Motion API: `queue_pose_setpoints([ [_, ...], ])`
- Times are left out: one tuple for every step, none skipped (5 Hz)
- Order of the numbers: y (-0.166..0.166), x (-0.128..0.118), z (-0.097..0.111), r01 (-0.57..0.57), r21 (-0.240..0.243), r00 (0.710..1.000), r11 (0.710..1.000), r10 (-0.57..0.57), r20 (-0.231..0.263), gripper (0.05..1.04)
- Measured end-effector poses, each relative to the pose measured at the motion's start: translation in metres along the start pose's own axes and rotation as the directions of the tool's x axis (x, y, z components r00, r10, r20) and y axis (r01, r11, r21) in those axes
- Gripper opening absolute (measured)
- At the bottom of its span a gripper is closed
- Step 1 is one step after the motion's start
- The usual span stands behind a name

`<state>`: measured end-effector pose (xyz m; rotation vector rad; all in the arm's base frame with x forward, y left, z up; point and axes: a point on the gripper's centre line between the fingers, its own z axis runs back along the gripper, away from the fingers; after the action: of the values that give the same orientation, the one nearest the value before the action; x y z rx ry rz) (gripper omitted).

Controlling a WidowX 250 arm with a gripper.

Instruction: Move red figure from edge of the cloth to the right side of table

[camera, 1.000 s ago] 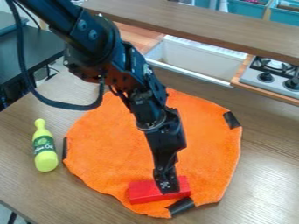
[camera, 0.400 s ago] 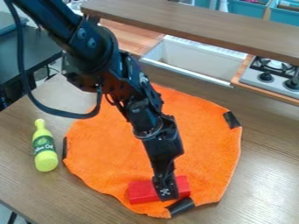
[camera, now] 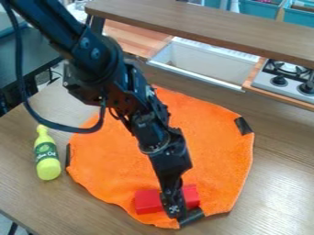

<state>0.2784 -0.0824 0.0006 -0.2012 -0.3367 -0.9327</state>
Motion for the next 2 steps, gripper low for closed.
queue_pose_setpoints([
  [0.0008,0.0008,0.0,-0.004,0.005,1.0,1.0,0.004,0.005,0.944],
  [0.0012,0.0007,-0.0003,0.005,0.01,1.0,1.0,-0.006,0.008,0.668],
])
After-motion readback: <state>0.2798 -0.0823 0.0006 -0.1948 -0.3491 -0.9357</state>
